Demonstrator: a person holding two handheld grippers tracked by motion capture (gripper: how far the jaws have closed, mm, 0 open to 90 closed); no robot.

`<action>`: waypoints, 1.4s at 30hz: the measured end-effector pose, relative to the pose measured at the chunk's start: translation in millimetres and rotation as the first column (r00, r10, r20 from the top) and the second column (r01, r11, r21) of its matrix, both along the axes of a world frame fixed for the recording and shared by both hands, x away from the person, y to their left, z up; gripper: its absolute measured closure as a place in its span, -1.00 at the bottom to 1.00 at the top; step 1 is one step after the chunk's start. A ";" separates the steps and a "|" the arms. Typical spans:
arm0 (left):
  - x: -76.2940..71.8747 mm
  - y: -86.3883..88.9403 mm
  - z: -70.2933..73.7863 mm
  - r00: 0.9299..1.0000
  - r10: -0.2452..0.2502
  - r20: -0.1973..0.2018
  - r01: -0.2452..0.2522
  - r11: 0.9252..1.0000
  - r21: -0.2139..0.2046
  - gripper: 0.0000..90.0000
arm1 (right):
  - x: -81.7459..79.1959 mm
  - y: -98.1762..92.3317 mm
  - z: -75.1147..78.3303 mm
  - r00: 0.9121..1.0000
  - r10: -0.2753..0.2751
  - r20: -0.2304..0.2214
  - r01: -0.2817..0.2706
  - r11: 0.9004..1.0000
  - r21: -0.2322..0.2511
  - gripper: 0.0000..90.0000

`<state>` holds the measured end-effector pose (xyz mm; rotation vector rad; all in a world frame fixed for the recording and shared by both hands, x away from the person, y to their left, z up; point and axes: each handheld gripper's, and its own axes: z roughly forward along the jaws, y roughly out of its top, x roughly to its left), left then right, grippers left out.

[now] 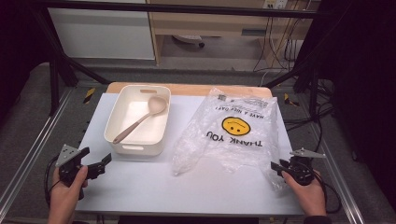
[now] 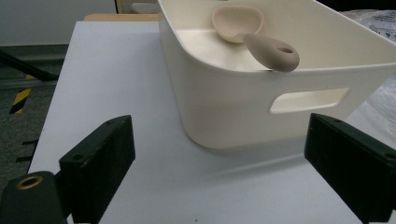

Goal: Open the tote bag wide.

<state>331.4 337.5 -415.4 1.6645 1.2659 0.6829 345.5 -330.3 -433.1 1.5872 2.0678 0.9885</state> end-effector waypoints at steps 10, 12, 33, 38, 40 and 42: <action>0.0 0.1 0.1 1.000 -0.001 0.000 0.001 1.000 0.006 -0.82 | -11.4 12.5 4.0 0.999 0.045 -0.027 -0.045 0.999 0.008 0.89; -0.1 0.0 0.1 1.000 0.000 0.001 0.000 1.000 0.004 -0.82 | -13.4 15.5 3.8 0.998 0.054 -0.033 -0.054 0.998 0.010 0.90; 0.0 -0.2 0.4 1.000 0.000 0.003 0.000 1.000 0.012 -0.82 | -24.5 50.3 0.7 0.984 0.160 -0.079 -0.160 0.987 0.007 0.92; 0.1 0.0 0.4 1.000 0.001 0.003 -0.001 1.000 0.014 -0.82 | -27.2 54.8 0.4 0.981 0.175 -0.082 -0.175 0.985 0.004 0.92; 0.0 -0.2 0.4 1.000 0.001 0.003 -0.001 1.000 0.013 -0.82 | -27.8 55.0 0.6 0.981 0.178 -0.083 -0.178 0.984 0.008 0.92; 0.1 -0.2 0.3 1.000 0.001 0.003 -0.001 1.000 0.014 -0.82 | -29.4 55.5 1.0 0.980 0.180 -0.089 -0.180 0.984 0.012 0.93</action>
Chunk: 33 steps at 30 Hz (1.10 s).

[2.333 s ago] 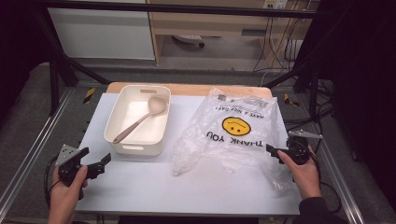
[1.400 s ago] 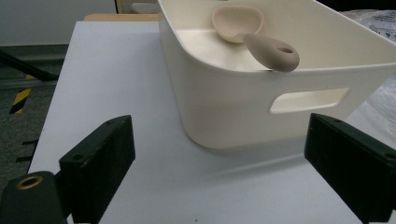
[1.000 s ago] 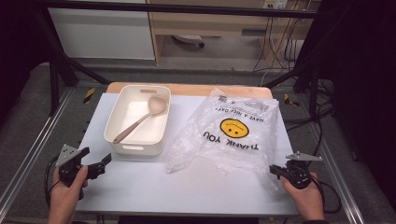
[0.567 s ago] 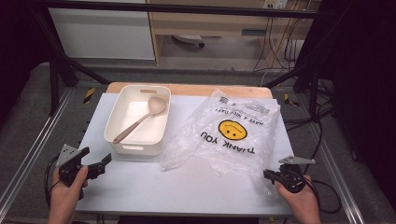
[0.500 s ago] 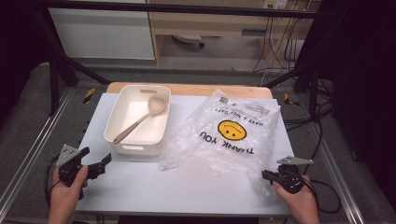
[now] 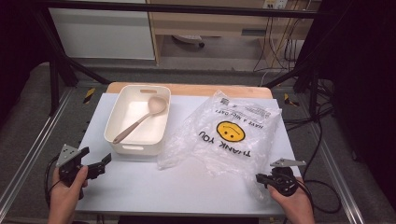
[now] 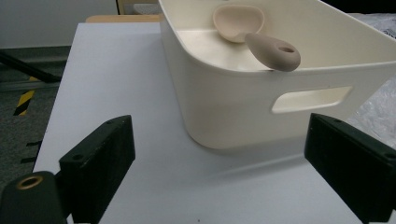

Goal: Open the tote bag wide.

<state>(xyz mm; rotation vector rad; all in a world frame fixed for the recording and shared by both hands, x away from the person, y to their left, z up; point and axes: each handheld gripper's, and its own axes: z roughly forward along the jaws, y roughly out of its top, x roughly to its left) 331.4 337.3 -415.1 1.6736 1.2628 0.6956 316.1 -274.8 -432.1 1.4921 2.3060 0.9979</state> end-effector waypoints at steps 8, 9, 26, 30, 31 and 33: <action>0.1 -0.4 -0.1 1.000 0.000 0.001 0.000 1.000 0.001 -0.82 | -9.0 7.4 -0.2 0.999 0.038 -0.010 -0.038 0.999 0.018 0.94; 0.1 -0.4 -0.1 1.000 0.000 0.001 0.000 1.000 0.002 -0.82 | -11.1 10.5 -0.5 0.999 0.049 -0.016 -0.049 0.999 0.020 0.94; 0.4 -0.7 -0.4 1.000 0.001 0.001 -0.001 1.000 0.006 -0.82 | -18.1 6.6 -1.3 0.999 0.036 0.003 -0.036 0.999 0.026 0.79; 0.4 -0.9 -0.3 1.000 0.000 0.002 0.000 1.000 0.007 -0.82 | -17.9 6.1 0.4 0.999 0.019 0.036 -0.020 0.999 0.027 0.57; 0.4 -0.9 -0.3 1.000 0.001 0.002 -0.001 1.000 0.006 -0.82 | -17.9 6.1 0.4 0.999 0.019 0.036 -0.020 0.999 0.027 0.57; 0.3 -0.7 -0.3 1.000 0.002 0.002 -0.002 1.000 0.007 -0.82 | -17.6 5.7 1.1 0.999 0.010 0.043 -0.011 1.000 0.028 0.41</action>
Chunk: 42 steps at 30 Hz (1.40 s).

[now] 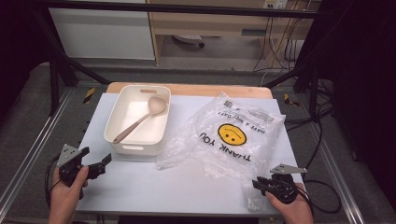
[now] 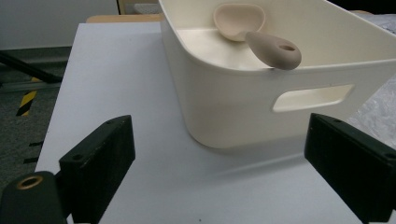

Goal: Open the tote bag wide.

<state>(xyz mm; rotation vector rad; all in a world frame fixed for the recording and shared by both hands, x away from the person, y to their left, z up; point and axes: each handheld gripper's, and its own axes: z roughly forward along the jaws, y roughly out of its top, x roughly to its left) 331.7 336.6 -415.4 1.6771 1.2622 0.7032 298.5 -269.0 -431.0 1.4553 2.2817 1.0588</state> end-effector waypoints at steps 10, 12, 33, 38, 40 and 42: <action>0.0 0.0 -0.1 1.000 0.000 0.000 0.000 1.000 0.001 -0.82 | 2.7 2.3 10.4 0.991 -0.063 0.119 0.065 0.998 -0.015 -0.52; 0.1 0.2 -0.1 1.000 0.001 0.001 -0.001 1.000 0.003 -0.82 | 4.8 5.2 14.0 0.988 -0.063 0.143 0.064 0.998 -0.004 -0.59; 0.4 -0.1 -0.2 1.000 -0.002 0.000 0.002 1.000 0.005 -0.82 | 83.2 137.5 38.7 0.953 0.260 0.153 -0.255 0.966 -0.052 -0.79; 0.7 0.1 -0.6 1.000 -0.003 -0.003 0.003 1.000 0.002 -0.82 | 108.6 170.3 18.5 0.946 0.304 0.109 -0.294 0.951 -0.097 -0.74; 0.7 0.2 -0.6 1.000 -0.003 -0.003 0.003 1.000 0.001 -0.82 | 116.9 179.0 8.4 0.947 0.308 0.095 -0.296 0.948 -0.121 -0.72; 0.8 0.1 -0.8 1.000 -0.004 -0.003 0.004 1.000 0.001 -0.82 | 123.8 183.7 0.3 0.949 0.303 0.086 -0.290 0.948 -0.132 -0.68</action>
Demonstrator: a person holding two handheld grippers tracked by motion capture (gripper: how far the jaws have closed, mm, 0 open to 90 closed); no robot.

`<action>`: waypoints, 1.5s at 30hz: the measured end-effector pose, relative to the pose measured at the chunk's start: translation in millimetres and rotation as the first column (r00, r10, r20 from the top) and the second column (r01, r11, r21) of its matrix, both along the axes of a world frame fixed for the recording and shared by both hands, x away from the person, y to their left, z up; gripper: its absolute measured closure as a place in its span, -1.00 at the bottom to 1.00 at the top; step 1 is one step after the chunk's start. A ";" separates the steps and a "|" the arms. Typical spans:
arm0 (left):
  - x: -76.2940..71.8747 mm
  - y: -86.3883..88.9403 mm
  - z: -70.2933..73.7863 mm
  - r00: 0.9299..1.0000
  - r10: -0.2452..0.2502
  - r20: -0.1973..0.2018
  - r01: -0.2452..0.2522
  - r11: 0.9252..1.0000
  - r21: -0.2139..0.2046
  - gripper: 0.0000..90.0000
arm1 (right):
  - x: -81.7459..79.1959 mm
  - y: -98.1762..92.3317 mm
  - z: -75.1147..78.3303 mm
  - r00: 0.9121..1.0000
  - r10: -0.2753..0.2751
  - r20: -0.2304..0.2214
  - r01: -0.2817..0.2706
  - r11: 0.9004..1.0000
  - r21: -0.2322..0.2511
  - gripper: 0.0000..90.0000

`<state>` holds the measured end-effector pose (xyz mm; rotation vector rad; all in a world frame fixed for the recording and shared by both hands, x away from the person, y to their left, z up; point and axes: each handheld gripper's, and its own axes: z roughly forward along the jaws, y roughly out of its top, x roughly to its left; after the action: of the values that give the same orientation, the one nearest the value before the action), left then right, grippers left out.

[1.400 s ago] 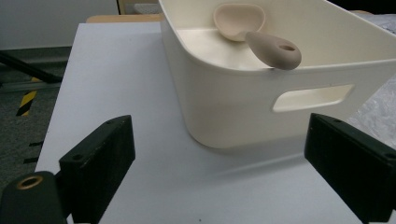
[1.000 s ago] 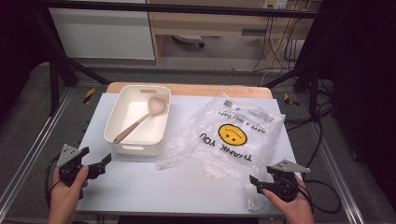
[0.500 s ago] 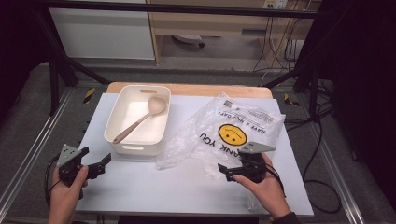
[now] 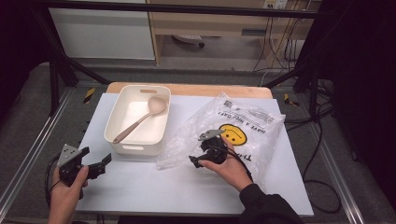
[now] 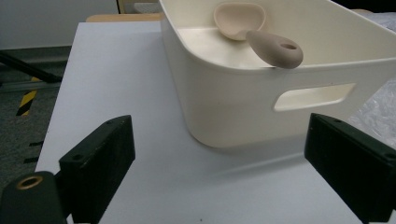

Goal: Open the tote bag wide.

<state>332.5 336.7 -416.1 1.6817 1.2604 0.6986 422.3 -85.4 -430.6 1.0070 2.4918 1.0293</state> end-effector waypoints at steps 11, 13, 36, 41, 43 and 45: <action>0.0 -0.4 -0.2 1.000 -0.001 -0.003 0.001 1.000 0.002 -0.82 | 9.5 11.5 -21.3 1.000 -0.002 -0.005 0.002 0.999 -0.048 -0.43; 0.1 -0.5 -0.3 1.000 -0.001 -0.003 0.001 1.000 0.002 -0.82 | 9.9 11.1 -20.7 1.000 0.010 0.003 -0.010 0.999 -0.043 -0.25; 0.5 0.7 -1.1 1.000 0.003 -0.007 -0.003 1.000 -0.006 -0.82 | 21.4 -0.7 -19.3 0.997 -0.065 0.035 0.066 0.997 -0.026 1.00; 0.7 0.5 -1.1 1.000 0.000 -0.010 0.000 1.000 -0.001 -0.82 | 33.7 -5.7 -19.9 0.992 -0.120 0.031 0.121 0.993 -0.010 1.00; 0.6 0.5 -1.0 1.000 0.000 -0.010 0.000 1.000 0.000 -0.82 | 44.2 -4.7 -19.6 0.988 -0.153 0.023 0.153 0.988 -0.004 1.00; 0.6 0.4 -0.9 1.000 0.001 -0.006 -0.001 1.000 -0.004 -0.82 | 48.4 -4.0 -19.4 0.986 -0.167 0.017 0.167 0.986 0.000 1.00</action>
<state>333.2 337.2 -417.0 1.6809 1.2662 0.6913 470.7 -89.3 -450.0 1.1781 2.3473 0.9806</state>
